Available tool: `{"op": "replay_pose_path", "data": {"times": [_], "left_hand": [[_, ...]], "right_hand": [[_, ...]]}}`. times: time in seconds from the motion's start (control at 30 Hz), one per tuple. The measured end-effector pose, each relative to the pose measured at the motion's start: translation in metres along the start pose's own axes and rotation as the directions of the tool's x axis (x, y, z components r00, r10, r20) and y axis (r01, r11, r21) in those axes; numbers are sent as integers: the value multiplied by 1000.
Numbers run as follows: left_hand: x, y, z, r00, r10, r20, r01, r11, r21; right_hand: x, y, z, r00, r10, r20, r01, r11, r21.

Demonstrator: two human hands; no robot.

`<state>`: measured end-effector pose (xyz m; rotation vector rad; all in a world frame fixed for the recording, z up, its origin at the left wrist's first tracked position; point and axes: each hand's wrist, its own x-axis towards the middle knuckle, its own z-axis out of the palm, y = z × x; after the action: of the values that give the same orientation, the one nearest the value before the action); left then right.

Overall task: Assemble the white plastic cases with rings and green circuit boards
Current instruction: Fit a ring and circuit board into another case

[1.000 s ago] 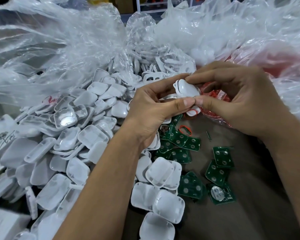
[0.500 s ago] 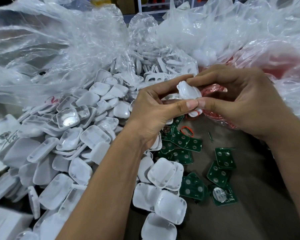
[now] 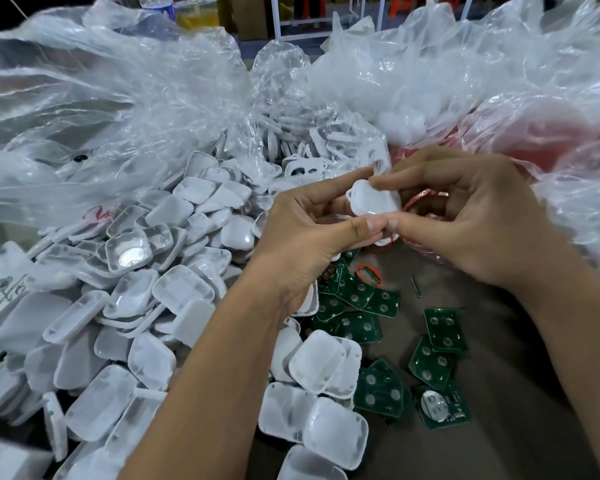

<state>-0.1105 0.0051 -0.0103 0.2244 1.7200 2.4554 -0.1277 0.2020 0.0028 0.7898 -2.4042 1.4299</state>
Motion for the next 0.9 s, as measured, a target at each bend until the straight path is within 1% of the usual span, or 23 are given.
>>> {"op": "replay_pose_path", "data": {"times": [0.1,0.2,0.27,0.3,0.4,0.5,0.57,0.67,0.73,0.9], "left_hand": [[2,-2,0,997,-17,-74,20,999,47],[2,-3,-2,994,-14,-105,29,990,141],[2,-3,-1,993,-3,-117,25,982,187],[3,-3,-2,992,4,-127,20,982,187],[3,-1,-2,989,14,-151,7,991,134],[3,-1,-2,984,14,-180,2,996,88],[3,0,0,979,18,-202,-4,998,67],[3,0,1,978,30,-206,-16,997,73],[4,-2,2,978,38,-205,-23,997,77],[4,-2,3,974,34,-222,-19,997,70]], "right_hand": [[1,1,3,999,-22,-24,19,994,-110],[0,1,5,998,-50,-49,40,982,-183],[1,1,6,997,-54,-56,41,975,-218],[0,1,6,997,-47,-65,32,977,-209],[0,3,8,996,40,-82,-45,997,-64],[0,5,10,984,176,-20,-172,977,125],[0,4,12,968,252,12,-245,927,284],[0,2,17,942,337,-1,-292,818,495],[0,1,20,935,355,-16,-290,788,543],[0,-2,23,940,339,-39,-268,804,530]]}}
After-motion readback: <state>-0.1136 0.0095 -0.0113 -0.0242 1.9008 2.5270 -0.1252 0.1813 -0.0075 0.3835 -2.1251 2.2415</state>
